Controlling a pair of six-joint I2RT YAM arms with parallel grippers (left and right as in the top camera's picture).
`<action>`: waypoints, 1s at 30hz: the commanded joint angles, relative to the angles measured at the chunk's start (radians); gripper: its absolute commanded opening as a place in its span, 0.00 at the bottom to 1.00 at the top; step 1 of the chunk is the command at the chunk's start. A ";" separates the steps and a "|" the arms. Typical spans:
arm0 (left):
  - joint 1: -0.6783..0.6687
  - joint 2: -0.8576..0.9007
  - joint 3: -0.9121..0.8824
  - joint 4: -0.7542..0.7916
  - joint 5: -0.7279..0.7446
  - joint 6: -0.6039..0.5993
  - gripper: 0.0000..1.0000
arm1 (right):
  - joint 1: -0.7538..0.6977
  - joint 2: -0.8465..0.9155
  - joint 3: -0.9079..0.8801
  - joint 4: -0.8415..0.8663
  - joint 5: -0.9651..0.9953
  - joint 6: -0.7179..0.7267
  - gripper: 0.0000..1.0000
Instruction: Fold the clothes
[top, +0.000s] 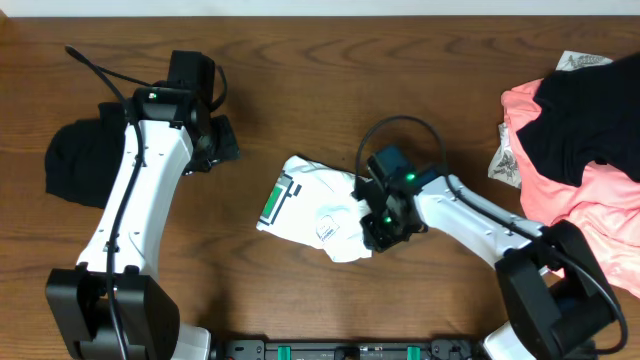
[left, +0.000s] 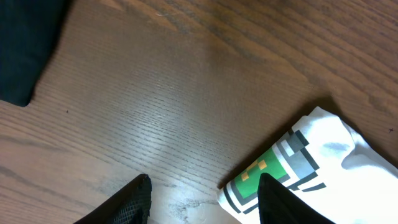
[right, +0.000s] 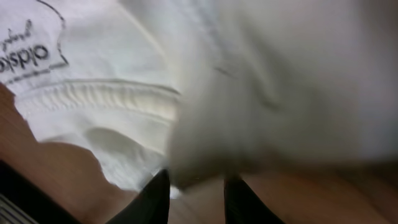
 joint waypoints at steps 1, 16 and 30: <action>0.007 -0.021 0.011 -0.006 -0.011 0.010 0.55 | 0.042 0.016 0.000 0.042 -0.024 0.082 0.28; 0.007 -0.021 0.011 -0.018 -0.011 0.010 0.55 | 0.134 0.021 0.000 0.474 -0.060 0.339 0.31; 0.007 -0.021 0.011 -0.018 -0.011 0.010 0.56 | 0.169 -0.012 0.004 0.361 -0.107 0.285 0.29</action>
